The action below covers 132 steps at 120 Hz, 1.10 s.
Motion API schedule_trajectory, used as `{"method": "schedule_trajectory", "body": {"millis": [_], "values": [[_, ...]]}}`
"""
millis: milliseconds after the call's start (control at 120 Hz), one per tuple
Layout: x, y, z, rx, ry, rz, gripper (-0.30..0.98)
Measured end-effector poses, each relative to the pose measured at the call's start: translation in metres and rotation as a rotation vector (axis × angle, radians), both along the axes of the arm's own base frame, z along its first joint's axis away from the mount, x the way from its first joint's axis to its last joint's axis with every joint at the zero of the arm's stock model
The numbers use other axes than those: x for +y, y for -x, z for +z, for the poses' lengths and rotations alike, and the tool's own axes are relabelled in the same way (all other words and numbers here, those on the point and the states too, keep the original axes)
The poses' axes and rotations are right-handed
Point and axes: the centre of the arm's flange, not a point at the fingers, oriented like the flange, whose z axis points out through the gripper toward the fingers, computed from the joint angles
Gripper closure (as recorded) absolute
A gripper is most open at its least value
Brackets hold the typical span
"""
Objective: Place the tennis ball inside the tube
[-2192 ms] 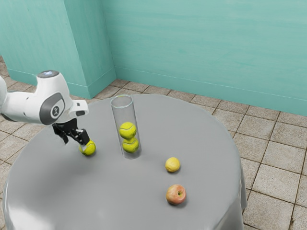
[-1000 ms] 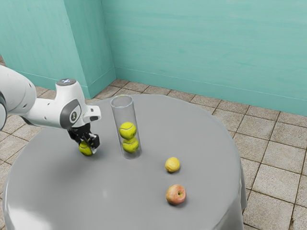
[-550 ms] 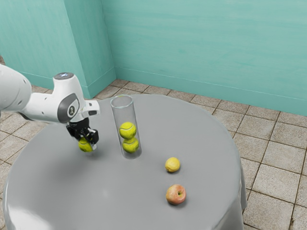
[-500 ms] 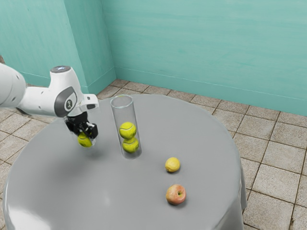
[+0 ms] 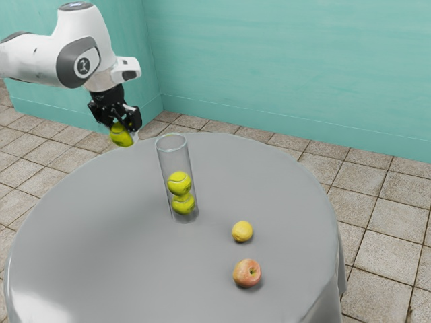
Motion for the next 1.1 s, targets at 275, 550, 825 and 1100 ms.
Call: {"method": "schedule_trajectory", "body": {"millis": [275,550,825,1100], "values": [[-0.057,-0.031,0.009,0.017,-0.045,-0.044,0.44],[-0.08,-0.05,0.003,0.019,-0.05,-0.037,0.43],[-0.099,-0.054,0.002,0.012,-0.03,-0.031,0.25],[-0.099,-0.053,0.002,0.002,-0.016,-0.022,0.07]]}}
